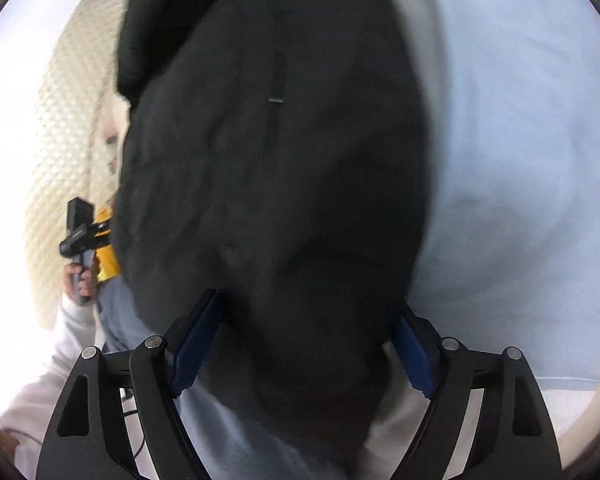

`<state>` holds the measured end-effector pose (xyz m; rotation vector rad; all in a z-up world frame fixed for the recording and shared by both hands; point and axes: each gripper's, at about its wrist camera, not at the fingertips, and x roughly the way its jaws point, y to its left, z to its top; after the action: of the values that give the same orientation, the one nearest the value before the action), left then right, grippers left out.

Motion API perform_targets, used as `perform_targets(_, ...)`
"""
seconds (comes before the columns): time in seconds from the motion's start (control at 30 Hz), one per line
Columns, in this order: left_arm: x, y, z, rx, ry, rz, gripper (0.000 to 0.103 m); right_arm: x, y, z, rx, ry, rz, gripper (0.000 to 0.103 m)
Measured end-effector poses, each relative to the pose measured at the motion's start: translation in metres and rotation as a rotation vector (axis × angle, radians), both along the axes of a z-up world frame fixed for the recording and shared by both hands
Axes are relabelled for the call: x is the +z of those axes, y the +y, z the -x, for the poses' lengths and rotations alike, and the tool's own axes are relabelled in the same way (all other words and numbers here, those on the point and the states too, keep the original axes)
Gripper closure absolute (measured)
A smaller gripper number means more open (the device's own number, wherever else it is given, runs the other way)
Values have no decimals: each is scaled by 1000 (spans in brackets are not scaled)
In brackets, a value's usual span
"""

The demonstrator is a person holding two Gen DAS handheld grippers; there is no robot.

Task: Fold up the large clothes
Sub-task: 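Lift the jacket up with the right tool while the left tool grasps its lower body, then swing the held jacket over onto itself with both tools, folding it in half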

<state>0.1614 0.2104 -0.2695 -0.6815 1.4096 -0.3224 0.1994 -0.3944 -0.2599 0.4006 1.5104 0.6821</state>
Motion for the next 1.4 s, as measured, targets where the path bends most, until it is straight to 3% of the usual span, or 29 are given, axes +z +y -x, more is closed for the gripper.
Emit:
perform_targets(0.27, 10, 15, 14, 33, -87, 167, 47, 20, 4, 11, 36, -74, -89, 21)
perform_targets(0.43, 21, 15, 16, -5, -162, 287, 47, 35, 18, 16, 74, -136, -113, 21)
perform_targets(0.53, 12, 12, 14, 20, -118, 267, 47, 17, 21, 9, 72, -94, -62, 21)
perform_targets(0.63, -4, 13, 9, 56, -23, 226, 47, -24, 20, -1, 59, 17, 25, 21)
perform_targets(0.73, -8, 8, 5, 22, 17, 160, 45, -42, 23, -7, 59, 62, -5, 21)
perform_targets(0.87, -1, -6, 1, -35, -18, 148, 32, -16, 48, -2, 168, -18, -69, 22)
perform_targets(0.97, 9, -10, 4, -49, -67, 160, 32, 14, 71, 10, 266, -110, -90, 24)
perform_targets(1.03, 13, -13, 8, -56, -90, 158, 32, 15, 82, 10, 283, -111, -50, 24)
perform_targets(1.1, 13, -21, 10, -66, -93, 135, 32, -3, 85, 7, 278, -57, 23, 29)
perform_targets(1.17, 14, -29, 6, -72, -101, 92, 41, -12, 85, 1, 252, -36, 65, 55)
perform_targets(1.2, 16, -32, 6, -78, -105, 69, 45, -11, 85, 0, 239, -50, 78, 62)
perform_targets(1.27, 19, -33, 8, -79, -119, 50, 61, 0, 84, -3, 230, -111, 64, 87)
perform_targets(1.4, 37, -31, 9, -26, -147, 48, 85, 45, 79, -2, 164, -283, 30, 95)
